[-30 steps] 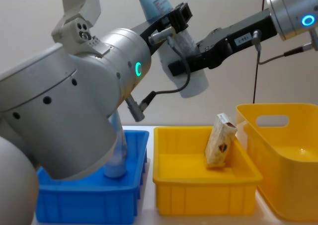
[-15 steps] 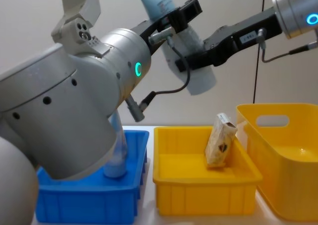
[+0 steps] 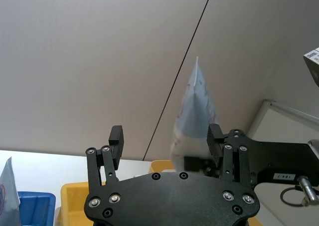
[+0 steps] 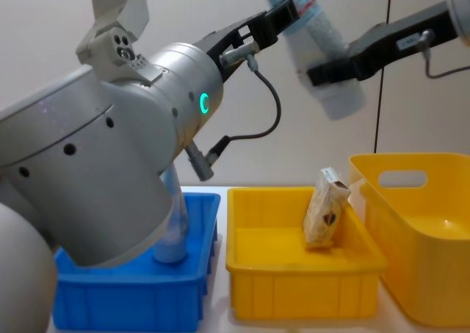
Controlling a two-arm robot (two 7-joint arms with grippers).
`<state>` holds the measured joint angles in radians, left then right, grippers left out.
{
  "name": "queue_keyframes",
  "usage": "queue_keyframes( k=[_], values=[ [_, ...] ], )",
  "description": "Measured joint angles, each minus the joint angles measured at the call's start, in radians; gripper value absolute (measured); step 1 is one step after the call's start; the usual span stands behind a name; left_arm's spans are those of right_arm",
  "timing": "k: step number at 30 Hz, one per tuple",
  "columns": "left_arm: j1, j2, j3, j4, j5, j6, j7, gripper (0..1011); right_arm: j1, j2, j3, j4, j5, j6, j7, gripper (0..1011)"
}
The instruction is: Bimanual collaborative sorting of washing and personal care products
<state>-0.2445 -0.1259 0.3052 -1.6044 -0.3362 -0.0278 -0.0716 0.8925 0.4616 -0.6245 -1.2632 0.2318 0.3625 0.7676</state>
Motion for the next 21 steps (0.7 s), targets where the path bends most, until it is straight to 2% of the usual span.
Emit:
queue_keyframes(
  k=[10,21],
  values=[
    [0.0,0.0,0.0,0.0,0.0,0.001,0.0,1001,0.009,0.032,0.034,0.032,-0.008,0.038,-0.067,194],
    [0.0,0.0,0.0,0.0,0.0,0.001,0.0,1001,0.081,0.039,0.039,0.175,-0.047,0.116,-0.097,194]
  ],
)
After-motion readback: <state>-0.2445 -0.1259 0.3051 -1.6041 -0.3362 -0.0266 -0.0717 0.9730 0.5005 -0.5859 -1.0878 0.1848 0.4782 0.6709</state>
